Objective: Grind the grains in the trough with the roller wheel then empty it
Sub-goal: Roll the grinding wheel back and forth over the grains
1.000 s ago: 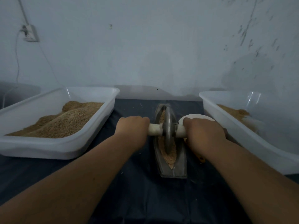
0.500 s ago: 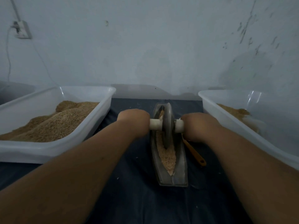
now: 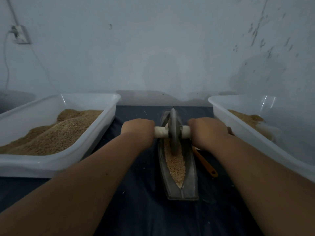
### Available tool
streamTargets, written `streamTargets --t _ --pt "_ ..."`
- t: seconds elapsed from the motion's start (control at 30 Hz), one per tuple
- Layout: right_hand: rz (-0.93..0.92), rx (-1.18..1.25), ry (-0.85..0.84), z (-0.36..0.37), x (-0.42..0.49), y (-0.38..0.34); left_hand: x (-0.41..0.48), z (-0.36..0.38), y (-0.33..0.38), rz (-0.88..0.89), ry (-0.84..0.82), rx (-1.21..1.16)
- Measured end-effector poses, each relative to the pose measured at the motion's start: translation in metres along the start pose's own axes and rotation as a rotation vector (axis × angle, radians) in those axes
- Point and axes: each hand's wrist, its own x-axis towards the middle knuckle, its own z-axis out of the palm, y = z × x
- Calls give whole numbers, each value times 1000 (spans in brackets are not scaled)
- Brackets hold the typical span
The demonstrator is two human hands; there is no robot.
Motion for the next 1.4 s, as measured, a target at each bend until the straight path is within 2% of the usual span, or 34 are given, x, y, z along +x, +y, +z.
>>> streamTargets --t 0.1,0.2,0.37,0.57,0.9,1.13,1.27,1.4 --pt "12 46 -46 -5 -23 -3 -20 -1 2 29 55 22" --pt "-8 -10 -30 -8 -44 -6 -38 -3 1 54 54 22" --pt "-58 -98 25 -11 -58 -5 -50 -10 -7 103 -63 -37" --pt "-37 -13 -89 -6 -20 -1 -21 -10 -6 107 -143 -38" --pt "8 -21 -36 8 26 9 31 -11 -1 6 -121 -33" --pt "-8 -29 -42 1 6 4 8 -9 0 22 -88 -12" --pt "-6 14 -97 -9 -20 -2 -17 -17 -1 89 -103 23" --pt "-29 -72 -115 -20 -46 -7 -44 -24 -1 126 -118 40"
